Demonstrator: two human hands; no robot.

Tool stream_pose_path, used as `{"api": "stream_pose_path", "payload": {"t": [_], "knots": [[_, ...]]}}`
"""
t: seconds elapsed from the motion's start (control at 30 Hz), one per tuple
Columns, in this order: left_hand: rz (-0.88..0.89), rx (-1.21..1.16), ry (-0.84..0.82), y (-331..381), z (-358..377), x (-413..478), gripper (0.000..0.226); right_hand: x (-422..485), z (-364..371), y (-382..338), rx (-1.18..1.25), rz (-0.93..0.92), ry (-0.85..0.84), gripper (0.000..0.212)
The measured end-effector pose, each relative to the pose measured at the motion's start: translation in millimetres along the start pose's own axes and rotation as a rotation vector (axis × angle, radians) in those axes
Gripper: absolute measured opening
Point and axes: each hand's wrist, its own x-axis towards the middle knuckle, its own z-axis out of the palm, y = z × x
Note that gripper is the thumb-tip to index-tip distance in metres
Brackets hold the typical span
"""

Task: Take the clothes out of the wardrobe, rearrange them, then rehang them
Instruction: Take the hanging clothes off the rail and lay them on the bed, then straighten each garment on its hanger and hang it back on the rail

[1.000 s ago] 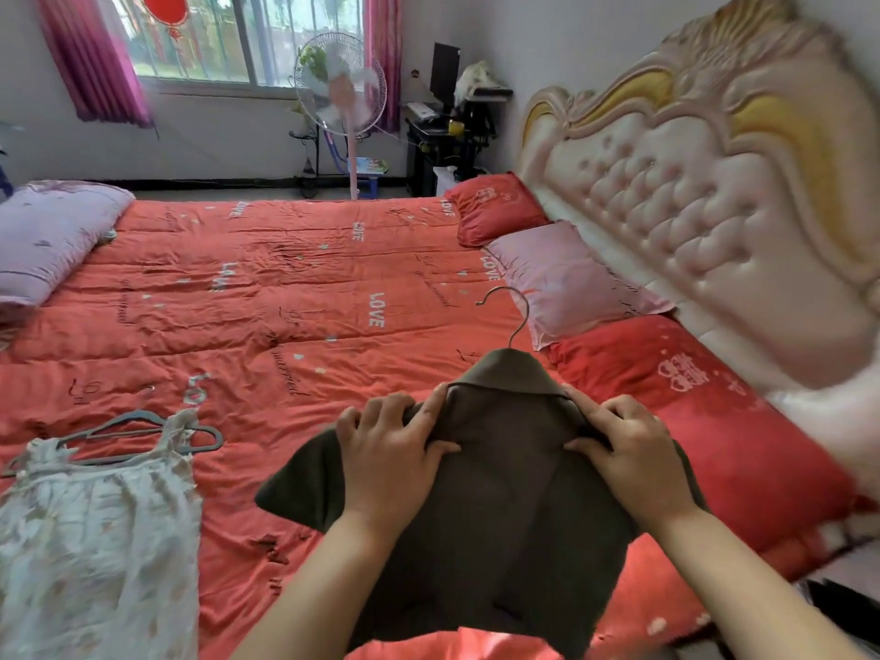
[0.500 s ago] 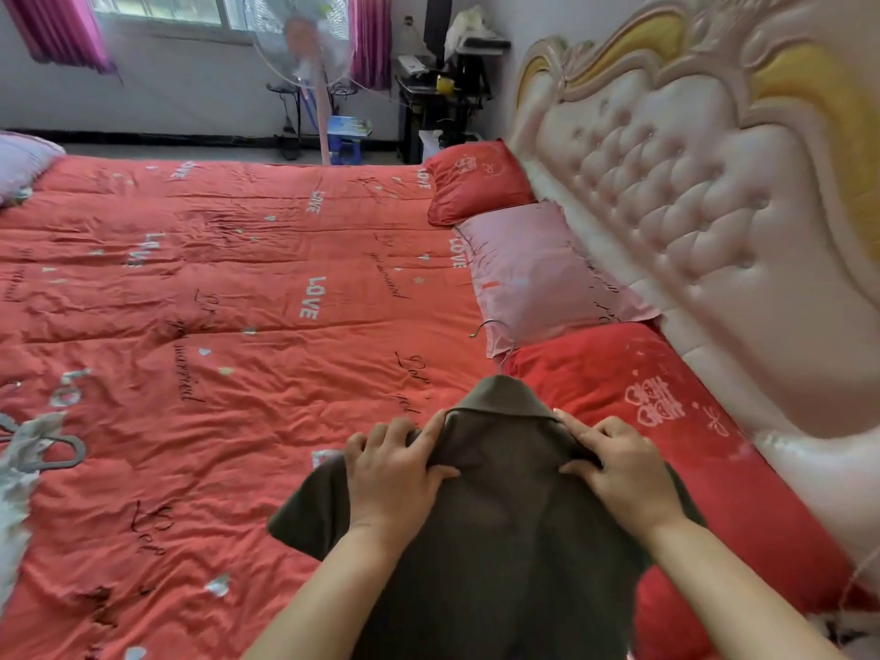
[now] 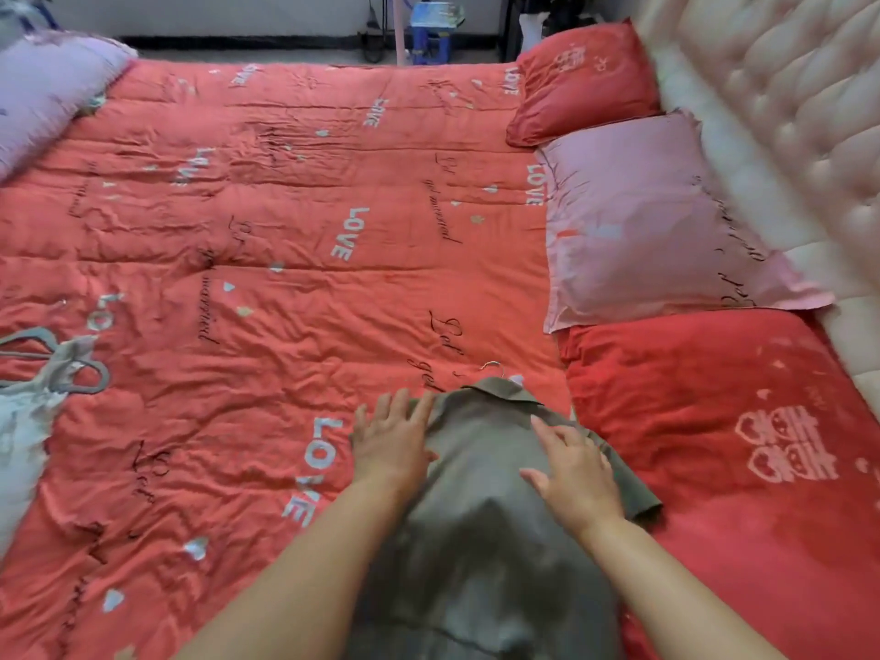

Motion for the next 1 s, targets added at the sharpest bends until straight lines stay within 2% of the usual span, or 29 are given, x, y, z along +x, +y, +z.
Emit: {"api": "stream_pose_path", "payload": {"t": [0.13,0.37,0.63,0.8,1.0], "knots": [[-0.034,0.083,-0.046,-24.7,10.3,-29.3,0.072,-20.2,29.5,-18.2,0.063,-0.044,-0.108,0.066],[-0.176,0.027,0.03,-81.7,-20.9,-79.3,0.062,-26.5,30.5,-100.5,0.018,-0.255,-0.084,0.065],[-0.388,-0.027,0.14,-195.7,-79.4,-178.0,0.062,-67.3,13.3,-266.5,0.07,-0.502,-0.115,0.055],[-0.513,-0.084,0.266,-294.7,-96.8,-277.2,0.06,-124.4,31.4,-374.7,-0.022,-0.647,-0.12,0.056],[-0.628,-0.104,0.297,-430.1,-93.4,-417.3,0.054,-216.5,73.0,-513.2,-0.126,-0.777,-0.178,0.059]]}}
